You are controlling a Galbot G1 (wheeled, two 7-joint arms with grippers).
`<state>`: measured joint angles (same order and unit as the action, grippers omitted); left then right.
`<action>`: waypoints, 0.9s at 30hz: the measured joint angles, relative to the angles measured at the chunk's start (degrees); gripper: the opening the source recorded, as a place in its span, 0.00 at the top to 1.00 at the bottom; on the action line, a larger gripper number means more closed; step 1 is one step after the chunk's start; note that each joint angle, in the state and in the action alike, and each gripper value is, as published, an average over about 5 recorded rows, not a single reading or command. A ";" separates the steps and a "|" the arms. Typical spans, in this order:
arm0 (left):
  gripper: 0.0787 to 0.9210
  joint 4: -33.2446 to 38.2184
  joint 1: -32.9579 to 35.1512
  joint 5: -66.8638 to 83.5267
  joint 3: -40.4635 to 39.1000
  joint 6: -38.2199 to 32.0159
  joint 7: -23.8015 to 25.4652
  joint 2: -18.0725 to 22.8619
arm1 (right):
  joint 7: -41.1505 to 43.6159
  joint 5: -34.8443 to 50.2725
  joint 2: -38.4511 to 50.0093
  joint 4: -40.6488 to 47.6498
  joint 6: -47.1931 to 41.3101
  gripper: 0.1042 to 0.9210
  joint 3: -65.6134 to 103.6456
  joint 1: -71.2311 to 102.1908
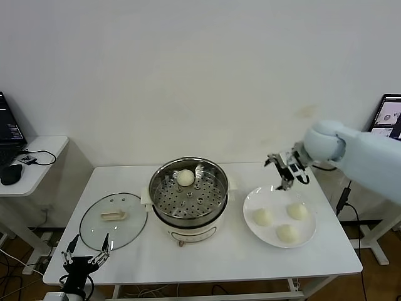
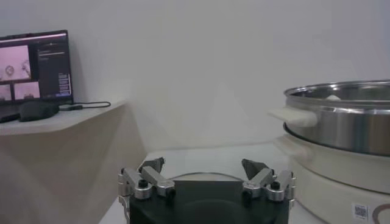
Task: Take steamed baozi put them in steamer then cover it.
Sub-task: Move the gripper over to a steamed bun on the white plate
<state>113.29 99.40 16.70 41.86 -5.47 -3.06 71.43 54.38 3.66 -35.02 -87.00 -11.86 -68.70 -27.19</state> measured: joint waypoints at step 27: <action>0.12 -0.31 0.67 -0.33 1.45 0.27 0.11 0.49 | -0.29 -6.28 -6.57 10.21 -2.27 0.12 11.96 22.31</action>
<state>112.98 100.07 16.36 43.31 -5.20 -2.95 71.92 54.09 -2.61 -41.59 -76.79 -14.13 -56.74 -4.88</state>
